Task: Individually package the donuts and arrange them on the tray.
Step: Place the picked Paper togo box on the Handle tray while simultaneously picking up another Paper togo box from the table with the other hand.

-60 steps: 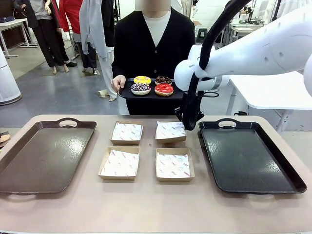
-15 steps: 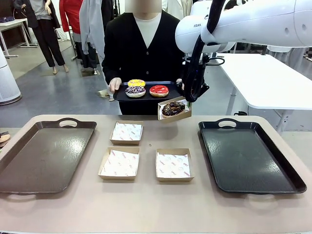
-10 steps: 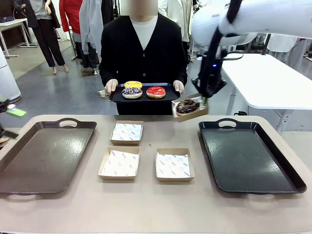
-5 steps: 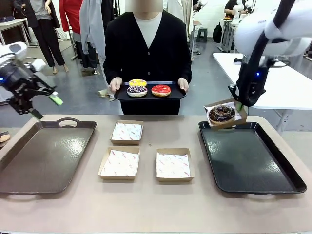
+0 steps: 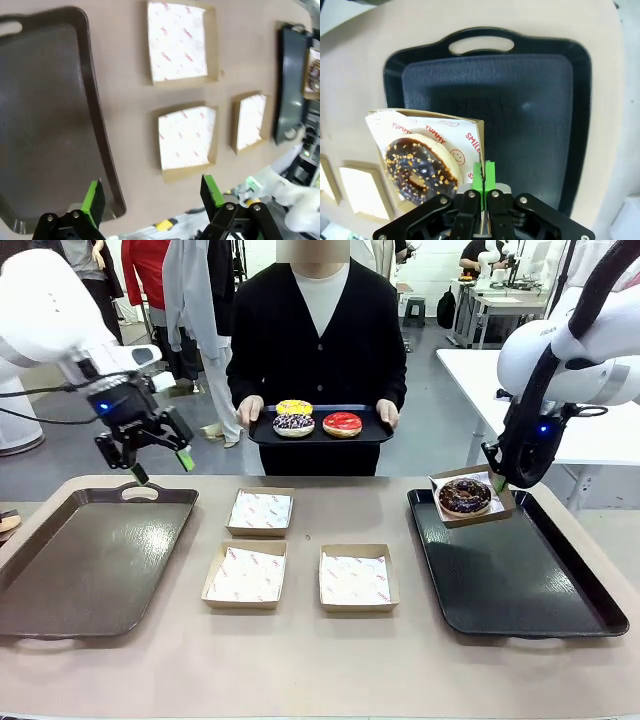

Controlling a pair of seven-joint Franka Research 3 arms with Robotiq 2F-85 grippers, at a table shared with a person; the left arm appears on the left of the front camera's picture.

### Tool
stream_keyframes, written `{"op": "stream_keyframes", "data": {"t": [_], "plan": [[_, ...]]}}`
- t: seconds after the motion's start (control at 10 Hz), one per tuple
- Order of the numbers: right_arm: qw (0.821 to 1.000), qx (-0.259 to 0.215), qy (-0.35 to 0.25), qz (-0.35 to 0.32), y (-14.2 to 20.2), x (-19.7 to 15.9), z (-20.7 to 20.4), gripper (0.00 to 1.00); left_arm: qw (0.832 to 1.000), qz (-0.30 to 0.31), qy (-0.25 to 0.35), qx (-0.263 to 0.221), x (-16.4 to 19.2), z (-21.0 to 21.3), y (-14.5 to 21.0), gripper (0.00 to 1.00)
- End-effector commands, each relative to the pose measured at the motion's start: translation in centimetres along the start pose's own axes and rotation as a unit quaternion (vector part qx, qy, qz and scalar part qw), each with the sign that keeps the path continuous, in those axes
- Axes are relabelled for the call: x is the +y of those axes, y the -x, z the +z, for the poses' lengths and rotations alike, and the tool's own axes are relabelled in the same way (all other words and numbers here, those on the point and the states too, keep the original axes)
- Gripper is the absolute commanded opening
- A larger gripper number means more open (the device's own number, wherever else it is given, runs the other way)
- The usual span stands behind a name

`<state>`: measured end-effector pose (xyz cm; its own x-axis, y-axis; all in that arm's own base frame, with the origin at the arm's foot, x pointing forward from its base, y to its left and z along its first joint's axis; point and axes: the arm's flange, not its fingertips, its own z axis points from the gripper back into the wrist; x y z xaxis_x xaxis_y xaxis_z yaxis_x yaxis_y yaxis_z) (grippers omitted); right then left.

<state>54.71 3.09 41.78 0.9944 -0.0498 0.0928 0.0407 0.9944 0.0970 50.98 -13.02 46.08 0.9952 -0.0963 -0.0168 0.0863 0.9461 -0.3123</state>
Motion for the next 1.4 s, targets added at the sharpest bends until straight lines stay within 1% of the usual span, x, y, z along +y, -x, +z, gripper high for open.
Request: {"op": "stream_keyframes", "data": {"t": [0.0, 0.1, 0.2, 0.3, 0.5, 0.6, 0.8, 1.0, 1.1, 1.3], "plan": [[1.000, 0.008, -0.012, 0.002, -0.5, -0.3, -0.5, 0.01, 0.994, 0.000, -0.094, -0.048, -1.0, -2.7, -1.7, 1.00], [1.000, 0.012, -0.010, 0.002, -0.5, -0.2, -0.4, 0.01, 0.991, -0.007, -0.122, -0.054, -1.6, -4.7, -2.0, 1.00], [1.000, 0.005, 0.000, -0.001, -0.1, -0.1, -0.5, 0.01, 0.989, -0.015, -0.138, -0.055, -2.3, -6.5, -2.3, 1.00], [1.000, 0.005, 0.000, -0.001, -0.1, -0.1, -0.5, 0.01, 0.987, -0.019, -0.149, -0.051, -2.9, -7.8, -2.3, 1.00], [1.000, 0.005, 0.000, -0.001, -0.1, -0.1, -0.5, 0.01, 0.984, -0.034, -0.165, -0.058, -4.2, -10.0, -2.6, 1.00], [1.000, 0.005, 0.000, -0.001, -0.1, -0.1, -0.5, 0.01, 0.984, -0.040, -0.164, -0.063, -4.9, -10.4, -2.7, 1.00], [1.000, 0.005, 0.000, -0.001, -0.1, -0.1, -0.5, 0.01, 0.985, -0.041, -0.145, -0.080, -6.2, -10.3, -3.2, 1.00], [1.000, 0.005, 0.000, -0.001, -0.1, -0.1, -0.5, 0.01, 0.985, -0.046, -0.142, -0.092, -6.5, -9.9, -3.5, 1.00], [1.000, 0.005, 0.000, -0.001, -0.1, -0.1, -0.5, 0.01, 0.986, -0.056, -0.144, -0.069, -6.1, -10.0, -2.9, 1.00], [1.000, 0.005, 0.000, -0.001, -0.1, -0.1, -0.5, 0.01, 0.986, -0.056, -0.144, -0.069, -6.1, -10.0, -2.9, 1.00]]}}
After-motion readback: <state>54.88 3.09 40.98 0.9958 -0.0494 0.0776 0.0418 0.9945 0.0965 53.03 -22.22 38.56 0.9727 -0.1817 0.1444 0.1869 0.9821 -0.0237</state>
